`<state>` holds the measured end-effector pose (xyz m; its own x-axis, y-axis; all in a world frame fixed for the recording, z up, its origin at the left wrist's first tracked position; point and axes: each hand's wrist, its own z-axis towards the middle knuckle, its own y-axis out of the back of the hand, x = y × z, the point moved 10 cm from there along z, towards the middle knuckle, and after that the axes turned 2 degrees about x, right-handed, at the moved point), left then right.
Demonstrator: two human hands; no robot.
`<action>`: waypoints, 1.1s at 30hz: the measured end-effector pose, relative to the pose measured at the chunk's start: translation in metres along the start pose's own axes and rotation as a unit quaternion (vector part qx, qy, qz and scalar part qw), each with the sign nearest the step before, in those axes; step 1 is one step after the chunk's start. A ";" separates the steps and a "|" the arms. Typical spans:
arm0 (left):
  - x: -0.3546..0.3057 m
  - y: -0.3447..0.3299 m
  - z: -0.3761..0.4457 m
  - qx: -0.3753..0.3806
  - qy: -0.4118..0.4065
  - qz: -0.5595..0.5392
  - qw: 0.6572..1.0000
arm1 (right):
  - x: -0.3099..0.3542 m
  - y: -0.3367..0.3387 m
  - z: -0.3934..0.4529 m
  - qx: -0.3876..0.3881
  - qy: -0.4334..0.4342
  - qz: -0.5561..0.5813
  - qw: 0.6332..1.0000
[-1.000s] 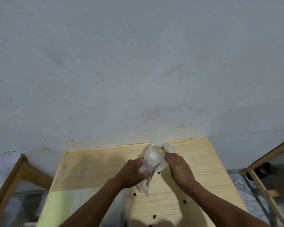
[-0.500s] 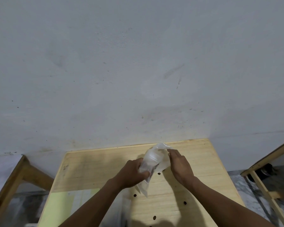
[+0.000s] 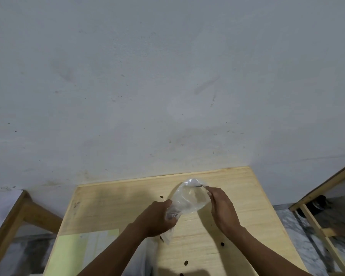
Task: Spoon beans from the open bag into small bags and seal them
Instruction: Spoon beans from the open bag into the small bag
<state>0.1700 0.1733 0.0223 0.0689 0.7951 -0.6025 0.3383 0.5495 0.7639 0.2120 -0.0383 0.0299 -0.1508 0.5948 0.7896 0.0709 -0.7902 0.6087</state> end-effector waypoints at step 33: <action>-0.018 -0.011 -0.012 0.017 -0.075 0.051 0.996 | -0.011 -0.035 -0.017 0.099 -0.086 0.065 0.989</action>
<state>0.1542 0.1561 0.0273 0.2428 0.7974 -0.5525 0.3532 0.4578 0.8159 0.1939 -0.0195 -0.0012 0.0415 0.5199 0.8532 0.2726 -0.8274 0.4909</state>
